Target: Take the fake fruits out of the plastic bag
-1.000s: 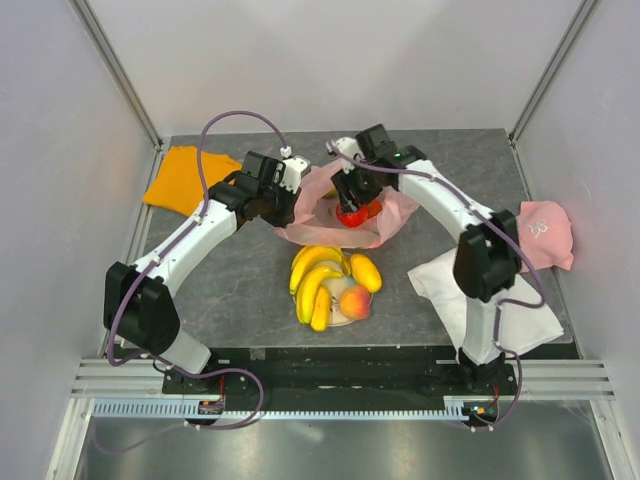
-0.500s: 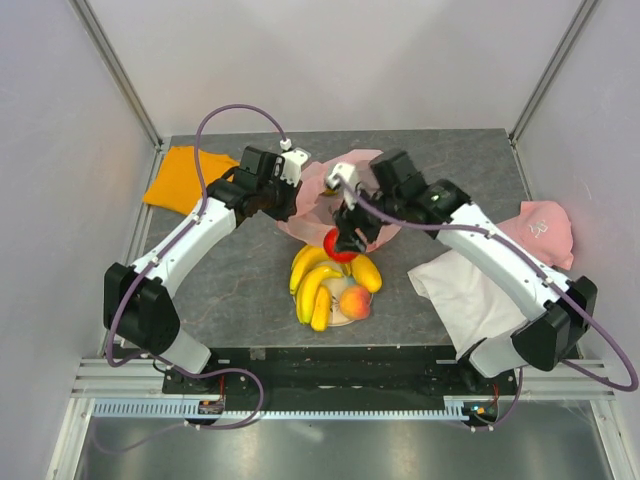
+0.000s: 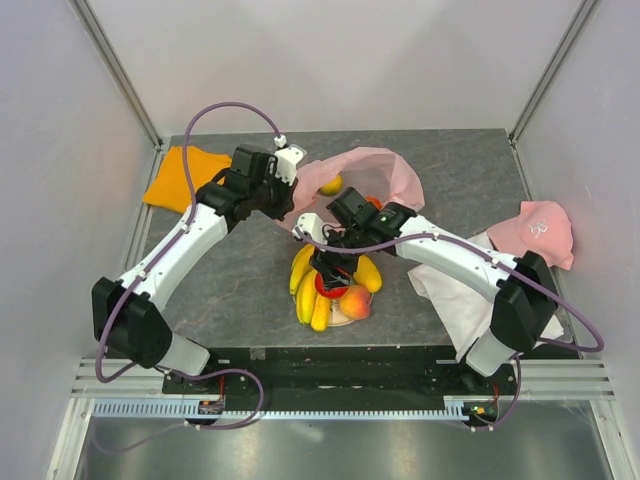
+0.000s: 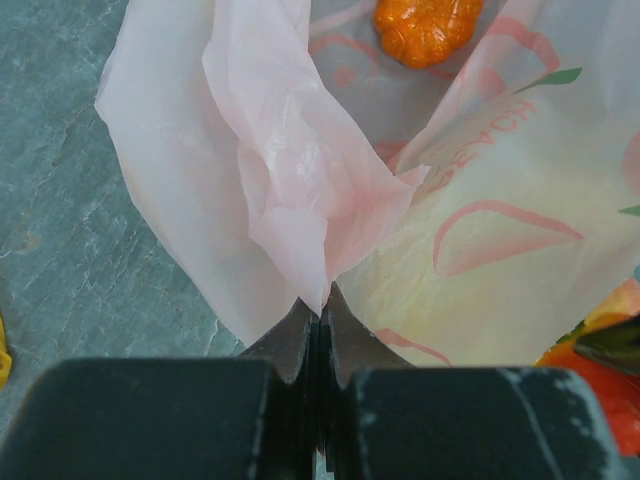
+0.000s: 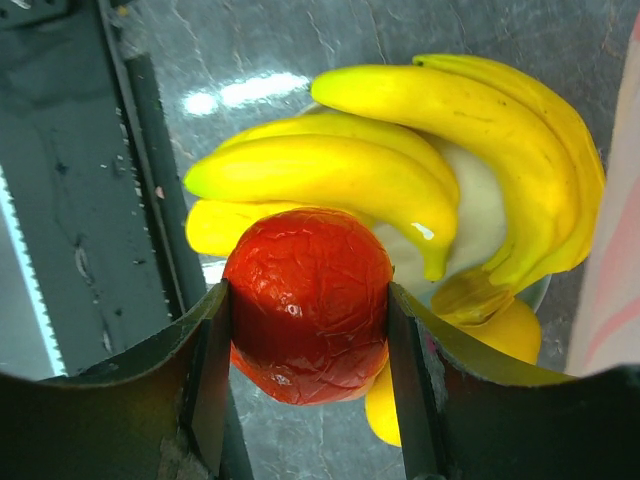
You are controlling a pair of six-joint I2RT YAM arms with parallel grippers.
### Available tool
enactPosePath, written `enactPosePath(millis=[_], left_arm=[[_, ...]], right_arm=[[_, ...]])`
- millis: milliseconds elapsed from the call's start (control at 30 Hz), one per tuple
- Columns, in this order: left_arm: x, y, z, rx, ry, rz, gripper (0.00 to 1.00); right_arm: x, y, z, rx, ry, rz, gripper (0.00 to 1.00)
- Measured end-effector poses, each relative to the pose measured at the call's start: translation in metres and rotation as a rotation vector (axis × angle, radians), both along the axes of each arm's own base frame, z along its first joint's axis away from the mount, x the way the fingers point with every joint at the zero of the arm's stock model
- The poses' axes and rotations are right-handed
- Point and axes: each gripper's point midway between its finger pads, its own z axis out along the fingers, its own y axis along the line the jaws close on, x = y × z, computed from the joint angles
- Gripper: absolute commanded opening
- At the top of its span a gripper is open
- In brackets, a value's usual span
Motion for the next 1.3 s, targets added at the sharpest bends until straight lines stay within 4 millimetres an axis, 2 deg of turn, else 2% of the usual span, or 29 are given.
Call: enactPosePath(millis=[133,500,767,1000,1100,1133,1167,1300], left_arm=[[-0.004,0.002,0.003,-0.002,-0.010,-0.004,0.01],[-0.006,-0.002,0.005,-0.017,-0.008,-0.022,0.02],[-0.005,-0.004,-0.002,-0.014,0.011,-0.027,0.02],[-0.005,-0.006,-0.004,-0.019,0.019,-0.036,0.01],[-0.005,-0.006,-0.005,-0.018,0.023,-0.037,0.02],[-0.005,-0.006,-0.006,-0.017,0.025,-0.037,0.01],[-0.005,-0.007,-0.007,-0.018,0.027,-0.038,0.02],[-0.003,-0.009,-0.005,-0.023,0.026,-0.043,0.01]], right_arm=[[0.005,-0.004,-0.015,-0.038,-0.018,0.001,0.34],[0.011,-0.009,-0.037,-0.084,-0.042,-0.007,0.36],[0.019,-0.013,-0.062,-0.148,-0.049,-0.029,0.44],[0.023,-0.014,-0.067,-0.161,-0.057,-0.037,0.52],[0.023,-0.014,-0.067,-0.162,-0.058,-0.038,0.69],[0.023,-0.014,-0.067,-0.163,-0.058,-0.039,0.90],[0.023,-0.014,-0.067,-0.164,-0.057,-0.042,0.98],[0.025,-0.017,-0.065,-0.173,-0.064,-0.059,0.98]])
